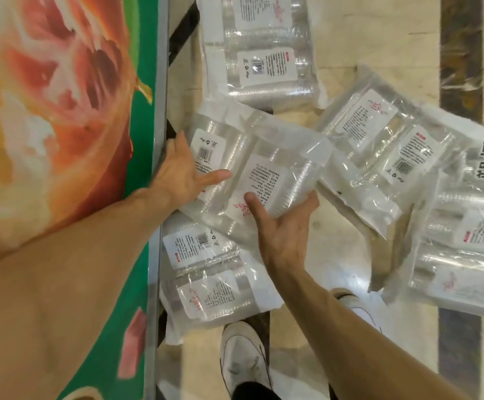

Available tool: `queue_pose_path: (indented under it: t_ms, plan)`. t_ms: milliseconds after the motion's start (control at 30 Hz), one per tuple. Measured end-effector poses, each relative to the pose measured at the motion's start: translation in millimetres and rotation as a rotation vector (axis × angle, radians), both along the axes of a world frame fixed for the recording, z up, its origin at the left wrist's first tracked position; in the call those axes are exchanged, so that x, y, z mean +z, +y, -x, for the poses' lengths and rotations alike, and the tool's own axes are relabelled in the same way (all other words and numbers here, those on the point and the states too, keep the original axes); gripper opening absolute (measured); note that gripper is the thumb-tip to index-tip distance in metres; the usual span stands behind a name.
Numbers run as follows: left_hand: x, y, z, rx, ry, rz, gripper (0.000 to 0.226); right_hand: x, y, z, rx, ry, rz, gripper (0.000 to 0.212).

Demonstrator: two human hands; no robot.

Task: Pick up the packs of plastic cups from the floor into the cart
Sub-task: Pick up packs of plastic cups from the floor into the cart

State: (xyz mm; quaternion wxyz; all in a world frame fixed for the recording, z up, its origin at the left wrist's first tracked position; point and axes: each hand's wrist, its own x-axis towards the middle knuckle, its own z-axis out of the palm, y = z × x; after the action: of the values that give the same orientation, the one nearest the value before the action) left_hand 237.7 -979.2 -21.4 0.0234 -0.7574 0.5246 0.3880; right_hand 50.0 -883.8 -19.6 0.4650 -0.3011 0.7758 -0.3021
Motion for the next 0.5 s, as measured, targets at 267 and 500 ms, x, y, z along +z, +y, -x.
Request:
queue_pose_path:
  t_ms: [267,500]
  plan:
    - [87,21,49,-0.032,0.111,-0.008,0.121,112,-12,60,0.082,0.008,0.08,0.083]
    - [218,12,67,0.118,0.305,0.048,0.093,255,-27,138,0.136,-0.123,0.046,0.079]
